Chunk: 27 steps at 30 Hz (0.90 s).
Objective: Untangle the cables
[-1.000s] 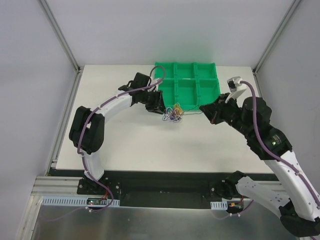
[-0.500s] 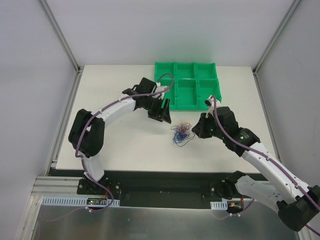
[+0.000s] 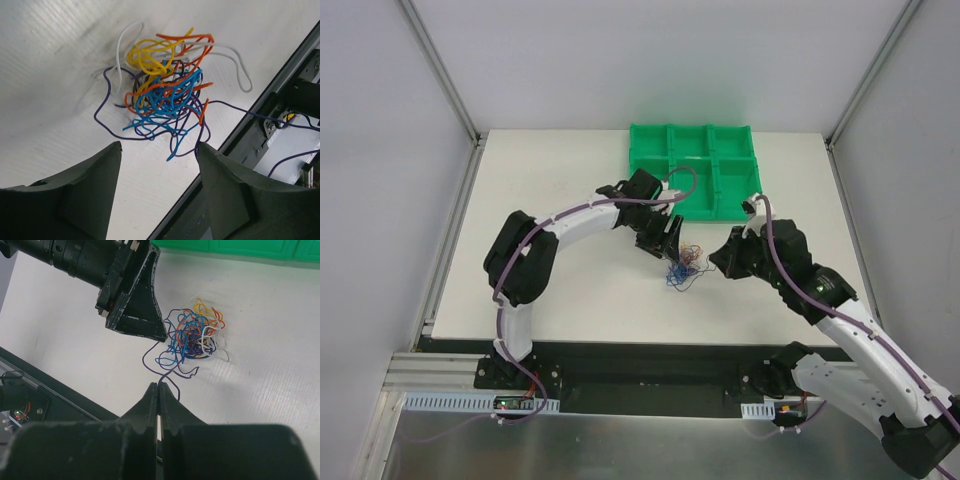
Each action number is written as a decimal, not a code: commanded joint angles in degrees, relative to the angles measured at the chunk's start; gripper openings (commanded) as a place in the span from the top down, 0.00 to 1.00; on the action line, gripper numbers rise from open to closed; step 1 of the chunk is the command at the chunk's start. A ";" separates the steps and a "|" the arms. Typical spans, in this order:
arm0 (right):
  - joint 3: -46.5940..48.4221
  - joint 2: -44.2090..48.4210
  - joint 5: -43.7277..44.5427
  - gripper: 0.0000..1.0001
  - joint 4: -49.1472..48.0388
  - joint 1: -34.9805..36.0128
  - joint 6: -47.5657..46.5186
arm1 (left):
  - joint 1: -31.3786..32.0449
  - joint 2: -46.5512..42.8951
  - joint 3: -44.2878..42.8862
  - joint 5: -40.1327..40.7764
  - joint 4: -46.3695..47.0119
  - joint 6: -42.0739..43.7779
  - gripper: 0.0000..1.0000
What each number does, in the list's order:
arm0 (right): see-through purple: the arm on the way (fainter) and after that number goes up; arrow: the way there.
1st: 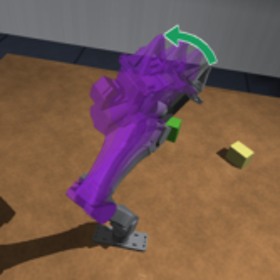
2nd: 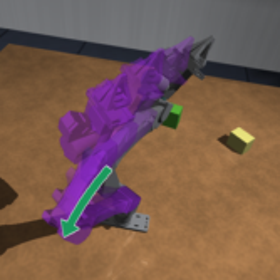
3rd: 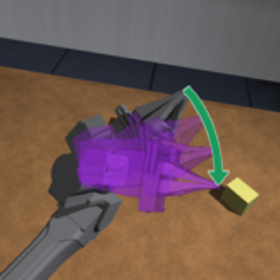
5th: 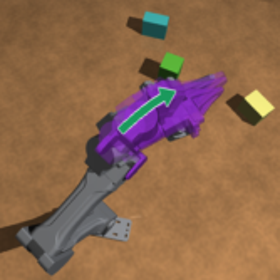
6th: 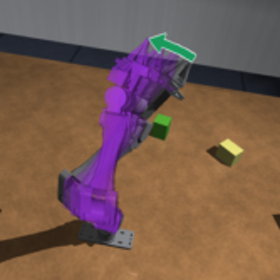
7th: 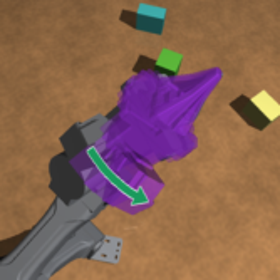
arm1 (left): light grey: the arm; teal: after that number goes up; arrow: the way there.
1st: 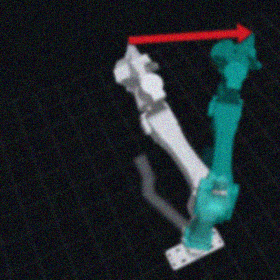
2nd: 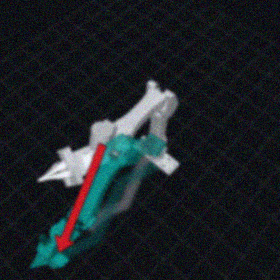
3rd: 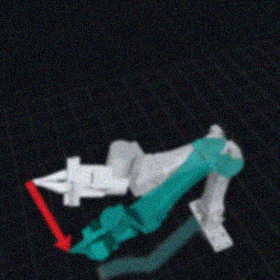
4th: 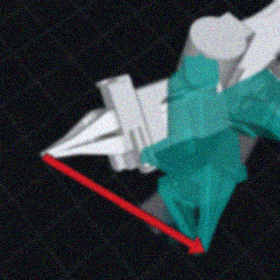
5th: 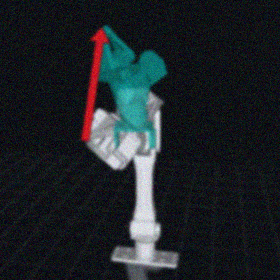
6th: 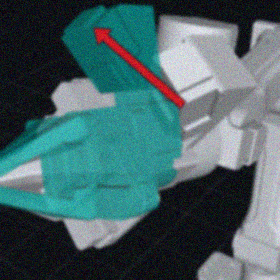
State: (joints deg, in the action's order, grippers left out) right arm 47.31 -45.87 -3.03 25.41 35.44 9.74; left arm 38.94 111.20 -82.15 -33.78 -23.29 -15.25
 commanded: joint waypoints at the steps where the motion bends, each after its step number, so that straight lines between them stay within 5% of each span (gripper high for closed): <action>1: -0.20 0.69 1.01 0.99 0.17 -0.11 -0.95 | 0.35 3.14 -4.33 0.30 0.43 0.74 0.37; 5: -1.43 0.52 0.65 0.99 -1.24 -0.11 -0.51 | -0.09 5.26 -5.48 0.65 1.84 1.27 0.39; 9: -1.61 1.30 2.32 0.99 -0.28 -0.20 -0.86 | -0.35 3.25 -4.69 2.39 2.28 2.23 0.84; 12: 0.67 3.49 10.20 0.99 4.98 -0.11 -2.44 | -0.62 -1.32 -4.16 9.93 -0.25 3.90 1.00; 19: 4.72 12.89 35.88 0.99 17.65 -0.20 -2.79 | -0.97 -18.01 1.80 33.40 -3.78 10.32 1.00; 27: 0.95 21.95 35.21 0.99 13.45 -0.20 -0.68 | -0.97 -35.23 8.22 51.44 1.56 13.92 1.00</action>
State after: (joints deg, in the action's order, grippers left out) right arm 48.64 -27.16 25.87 36.73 35.79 9.69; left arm 40.29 81.73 -78.61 -0.91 -21.15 -7.35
